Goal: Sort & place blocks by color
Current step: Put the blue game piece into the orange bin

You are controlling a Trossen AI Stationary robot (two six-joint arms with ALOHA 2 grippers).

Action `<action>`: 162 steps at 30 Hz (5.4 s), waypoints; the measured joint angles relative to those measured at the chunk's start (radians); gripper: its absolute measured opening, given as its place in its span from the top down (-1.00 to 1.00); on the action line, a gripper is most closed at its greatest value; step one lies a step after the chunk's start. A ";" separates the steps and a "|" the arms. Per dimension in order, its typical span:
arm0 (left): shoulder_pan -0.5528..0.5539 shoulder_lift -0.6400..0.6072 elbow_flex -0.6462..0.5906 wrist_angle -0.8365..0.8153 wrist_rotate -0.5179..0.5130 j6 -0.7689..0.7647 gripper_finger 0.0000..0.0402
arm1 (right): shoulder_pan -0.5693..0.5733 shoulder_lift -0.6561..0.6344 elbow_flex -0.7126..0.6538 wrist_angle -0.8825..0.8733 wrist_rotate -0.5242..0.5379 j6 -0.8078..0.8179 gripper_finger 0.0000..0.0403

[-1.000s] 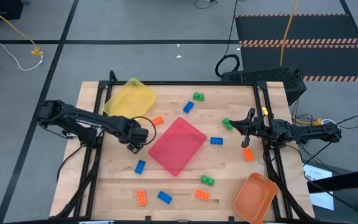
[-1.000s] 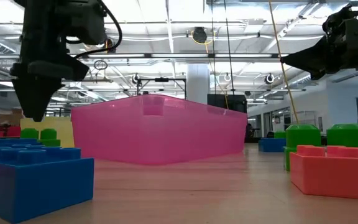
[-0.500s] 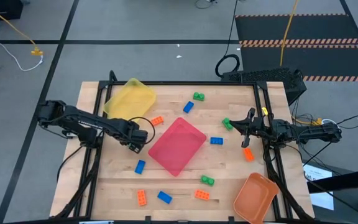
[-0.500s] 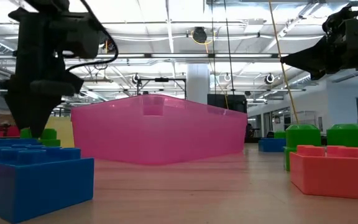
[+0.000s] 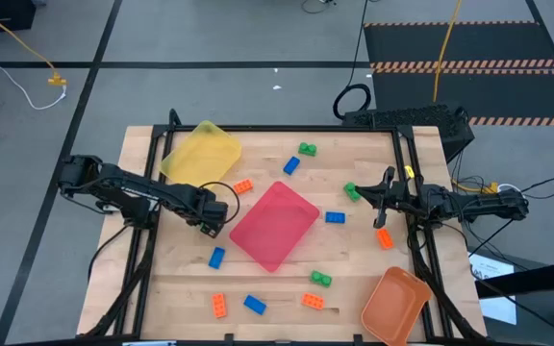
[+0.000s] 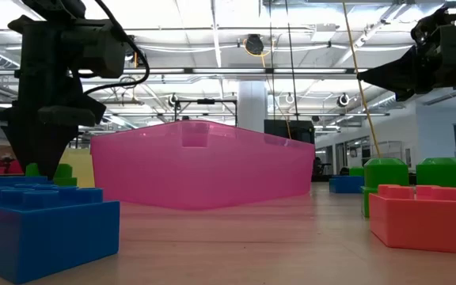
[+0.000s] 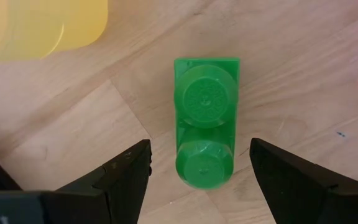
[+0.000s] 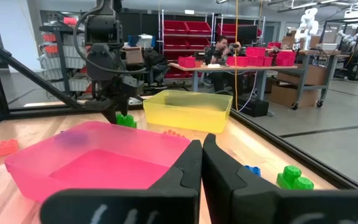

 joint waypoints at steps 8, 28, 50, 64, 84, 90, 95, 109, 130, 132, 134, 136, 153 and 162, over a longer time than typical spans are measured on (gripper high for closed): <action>0.001 0.000 0.000 0.000 0.020 0.018 -0.37 | 0.000 0.000 0.000 0.000 0.000 0.003 1.00; 0.001 -0.001 0.014 0.006 0.021 0.067 -0.37 | -0.033 0.072 0.012 0.037 0.036 -0.063 0.79; -0.072 -0.044 0.232 -0.065 -0.198 0.252 -0.37 | -0.248 0.969 0.638 -0.239 -0.187 -0.048 -0.18; -0.120 -0.217 0.232 -0.068 -0.392 0.276 -0.37 | -0.295 1.276 0.903 -0.746 -0.367 -0.050 -0.18; -0.116 -0.213 0.232 0.056 -0.438 0.357 -0.37 | -0.085 1.290 0.743 -0.693 -0.386 0.139 -0.18; -0.116 -0.213 0.232 0.057 -0.438 0.346 -0.37 | -0.086 1.289 0.684 -0.590 -0.375 0.136 -0.18; -0.116 -0.212 0.232 0.058 -0.438 0.332 -0.37 | -0.100 1.289 0.630 -0.515 -0.339 0.129 -0.18; -0.116 -0.212 0.232 0.060 -0.444 0.319 -0.37 | -0.104 1.289 0.551 -0.358 -0.285 0.101 -0.12; -0.118 -0.212 0.216 0.078 -0.537 0.302 -0.37 | -0.098 1.210 0.551 -0.511 -0.290 0.012 0.41; -0.118 -0.212 0.199 0.103 -0.537 0.306 -0.37 | -0.098 1.157 0.553 -0.557 -0.290 0.038 0.41; -0.118 -0.212 0.185 0.127 -0.537 0.308 -0.37 | -0.097 1.096 0.567 -0.615 -0.298 0.061 0.41; -0.118 -0.212 0.171 0.144 -0.537 0.308 -0.37 | -0.093 1.032 0.586 -0.664 -0.326 0.057 0.41; -0.117 -0.212 0.154 0.207 -0.537 0.313 -0.37 | 0.108 0.888 0.720 -0.884 -0.294 0.173 0.41; -0.120 -0.212 0.154 0.252 -0.536 0.341 -0.37 | 0.265 0.888 0.834 -0.905 -0.369 0.283 0.41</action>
